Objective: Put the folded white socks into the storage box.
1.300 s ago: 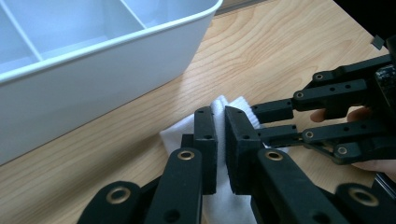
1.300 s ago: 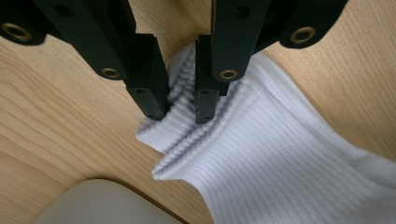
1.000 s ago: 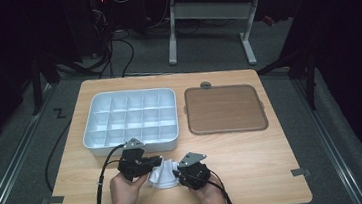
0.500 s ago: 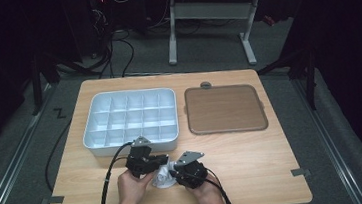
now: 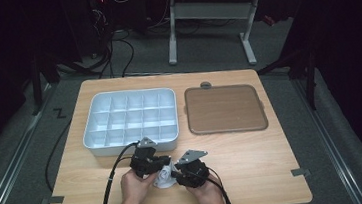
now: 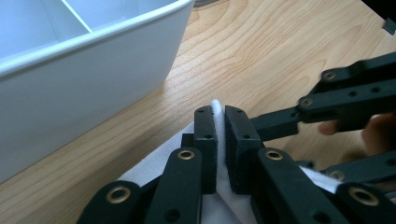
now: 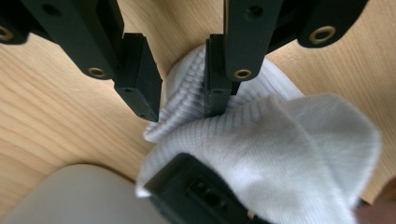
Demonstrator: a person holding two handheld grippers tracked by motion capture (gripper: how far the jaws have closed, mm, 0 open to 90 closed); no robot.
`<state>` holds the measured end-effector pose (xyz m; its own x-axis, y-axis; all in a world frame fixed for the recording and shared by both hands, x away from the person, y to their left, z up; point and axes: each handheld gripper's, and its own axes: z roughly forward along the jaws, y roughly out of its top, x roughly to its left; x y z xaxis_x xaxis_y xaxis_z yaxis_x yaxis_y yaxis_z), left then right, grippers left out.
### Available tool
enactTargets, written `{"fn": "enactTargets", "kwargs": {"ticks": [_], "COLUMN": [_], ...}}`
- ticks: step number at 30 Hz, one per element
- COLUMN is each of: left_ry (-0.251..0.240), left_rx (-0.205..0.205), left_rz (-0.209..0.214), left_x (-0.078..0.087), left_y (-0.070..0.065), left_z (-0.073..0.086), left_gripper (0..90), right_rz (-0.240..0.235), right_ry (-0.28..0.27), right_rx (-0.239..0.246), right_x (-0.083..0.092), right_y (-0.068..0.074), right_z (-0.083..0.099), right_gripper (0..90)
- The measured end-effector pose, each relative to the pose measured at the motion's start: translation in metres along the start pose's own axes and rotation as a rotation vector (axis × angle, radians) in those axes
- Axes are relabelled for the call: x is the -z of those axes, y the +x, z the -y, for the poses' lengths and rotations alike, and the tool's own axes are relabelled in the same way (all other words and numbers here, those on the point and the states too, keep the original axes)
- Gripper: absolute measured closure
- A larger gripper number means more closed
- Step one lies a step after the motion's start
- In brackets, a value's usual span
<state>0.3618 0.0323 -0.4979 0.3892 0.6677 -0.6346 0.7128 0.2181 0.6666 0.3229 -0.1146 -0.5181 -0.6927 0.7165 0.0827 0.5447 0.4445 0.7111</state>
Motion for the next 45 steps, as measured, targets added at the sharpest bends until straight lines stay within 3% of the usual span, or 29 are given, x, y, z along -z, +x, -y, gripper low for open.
{"fn": "enactTargets", "kwargs": {"ticks": [7, 12, 22, 23, 26, 27, 28, 30, 35, 38, 45], "left_ry": [-0.010, -0.018, -0.050, -0.055, -0.063, -0.066, -0.066, -0.059, -0.072, -0.047, -0.050], "left_rx": [0.011, 0.006, -0.003, -0.012, -0.104, -0.107, -0.107, -0.069, -0.080, -0.033, -0.026], "left_rz": [-0.001, -0.005, -0.035, -0.043, -0.063, -0.063, -0.063, -0.054, -0.053, -0.056, -0.041], "left_x": [0.003, 0.004, 0.004, 0.004, -0.002, -0.003, -0.003, -0.003, -0.002, -0.002, 0.000], "left_y": [0.003, 0.006, 0.018, 0.018, 0.017, 0.017, 0.017, 0.020, 0.020, 0.020, 0.016], "left_z": [0.002, 0.003, -0.005, -0.005, 0.006, 0.007, 0.007, 0.005, 0.008, 0.002, 0.000], "left_gripper": [84.3, 84.2, 84.2, 84.2, 84.2, 84.2, 84.2, 84.2, 84.2, 83.1, 70.4], "right_rz": [-0.017, -0.022, -0.010, -0.011, -0.014, -0.015, -0.015, -0.010, -0.013, -0.013, -0.001], "right_ry": [-0.030, 0.015, 0.010, 0.005, 0.005, 0.005, 0.005, 0.006, 0.006, 0.006, 0.007], "right_rx": [-0.017, -0.012, 0.013, 0.018, 0.025, 0.024, 0.024, 0.034, 0.033, 0.036, 0.015], "right_x": [0.017, 0.004, -0.013, -0.014, -0.016, -0.016, -0.016, -0.016, -0.016, -0.015, -0.015], "right_y": [0.003, 0.011, 0.011, 0.010, 0.009, 0.009, 0.009, 0.009, 0.009, 0.009, 0.009], "right_z": [0.006, 0.011, 0.003, 0.002, 0.001, 0.001, 0.001, 0.002, 0.002, 0.002, 0.001], "right_gripper": [66.8, 66.0, 68.4, 68.4, 68.2, 68.1, 68.1, 68.1, 68.0, 67.4, 63.3]}}
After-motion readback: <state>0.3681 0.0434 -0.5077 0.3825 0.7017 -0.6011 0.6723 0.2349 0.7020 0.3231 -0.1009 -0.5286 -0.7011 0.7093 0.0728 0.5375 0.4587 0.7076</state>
